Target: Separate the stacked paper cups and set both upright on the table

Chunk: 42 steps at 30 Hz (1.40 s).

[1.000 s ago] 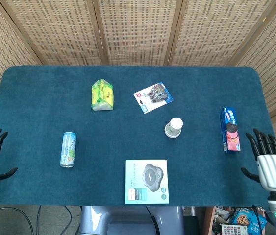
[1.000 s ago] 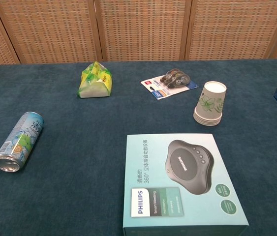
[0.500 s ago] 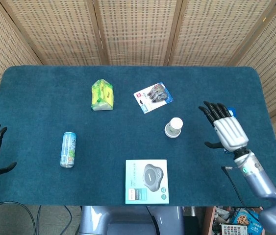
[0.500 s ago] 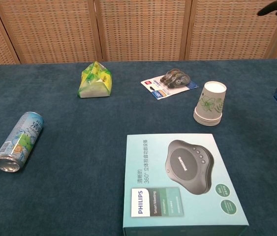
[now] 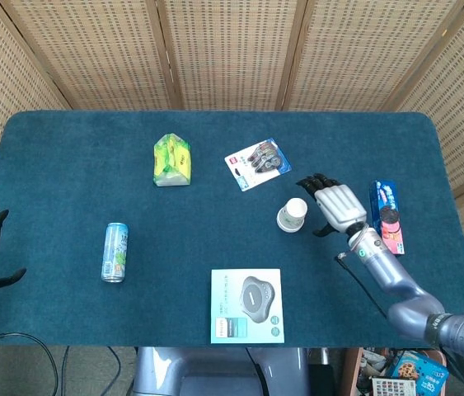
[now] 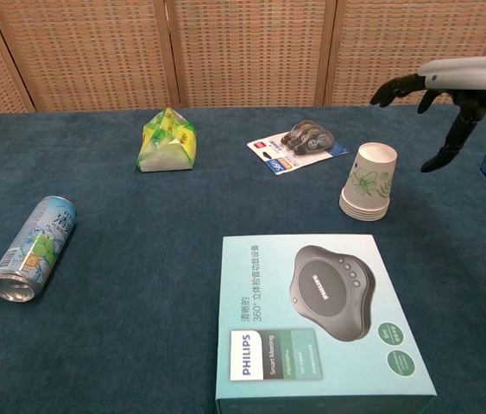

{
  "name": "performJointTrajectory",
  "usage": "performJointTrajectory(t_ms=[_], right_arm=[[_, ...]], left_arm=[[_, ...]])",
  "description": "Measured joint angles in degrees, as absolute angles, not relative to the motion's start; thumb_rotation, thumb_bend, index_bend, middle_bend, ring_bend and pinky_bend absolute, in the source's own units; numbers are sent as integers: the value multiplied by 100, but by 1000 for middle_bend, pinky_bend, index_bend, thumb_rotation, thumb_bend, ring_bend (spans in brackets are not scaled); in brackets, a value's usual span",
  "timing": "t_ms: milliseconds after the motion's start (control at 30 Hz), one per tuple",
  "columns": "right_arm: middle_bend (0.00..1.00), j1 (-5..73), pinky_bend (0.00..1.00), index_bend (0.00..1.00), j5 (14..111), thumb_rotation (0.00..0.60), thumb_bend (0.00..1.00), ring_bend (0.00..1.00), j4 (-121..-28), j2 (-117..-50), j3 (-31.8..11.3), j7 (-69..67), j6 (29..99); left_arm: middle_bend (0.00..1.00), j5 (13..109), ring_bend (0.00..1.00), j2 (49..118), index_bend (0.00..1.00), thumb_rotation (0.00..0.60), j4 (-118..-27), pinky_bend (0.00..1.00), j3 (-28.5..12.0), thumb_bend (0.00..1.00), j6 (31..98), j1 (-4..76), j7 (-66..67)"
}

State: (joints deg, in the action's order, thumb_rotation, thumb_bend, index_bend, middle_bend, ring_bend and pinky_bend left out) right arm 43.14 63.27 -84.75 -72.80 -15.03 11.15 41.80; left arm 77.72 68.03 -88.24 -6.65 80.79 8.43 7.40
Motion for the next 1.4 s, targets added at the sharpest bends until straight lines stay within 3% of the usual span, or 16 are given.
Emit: performJointTrajectory(t_ms=[700, 967, 1233, 1400], right_arm=[[358, 4894, 368, 317, 5781, 600, 279, 239, -7506, -8152, -1362, 1324, 4068], [412, 5005, 445, 396, 5639, 600, 311, 299, -7241, -8320, -1304, 1412, 4033], [529, 5088, 597, 504, 5517, 600, 391, 425, -7047, -8417, -1234, 1503, 4010], [543, 5052, 598, 516, 5646, 600, 409, 440, -7187, -8360, -1258, 1368, 4149]], left_arm=[[0, 7629, 0, 6819, 0, 600, -8790, 0, -648, 65, 7984, 876, 808], [0, 7549, 0, 6824, 0, 600, -8762, 0, -655, 65, 7937, 885, 800], [0, 7546, 0, 6825, 0, 600, -8769, 0, -650, 65, 7941, 891, 807], [0, 7559, 0, 6834, 0, 600, -8771, 0, -637, 65, 7922, 907, 821]])
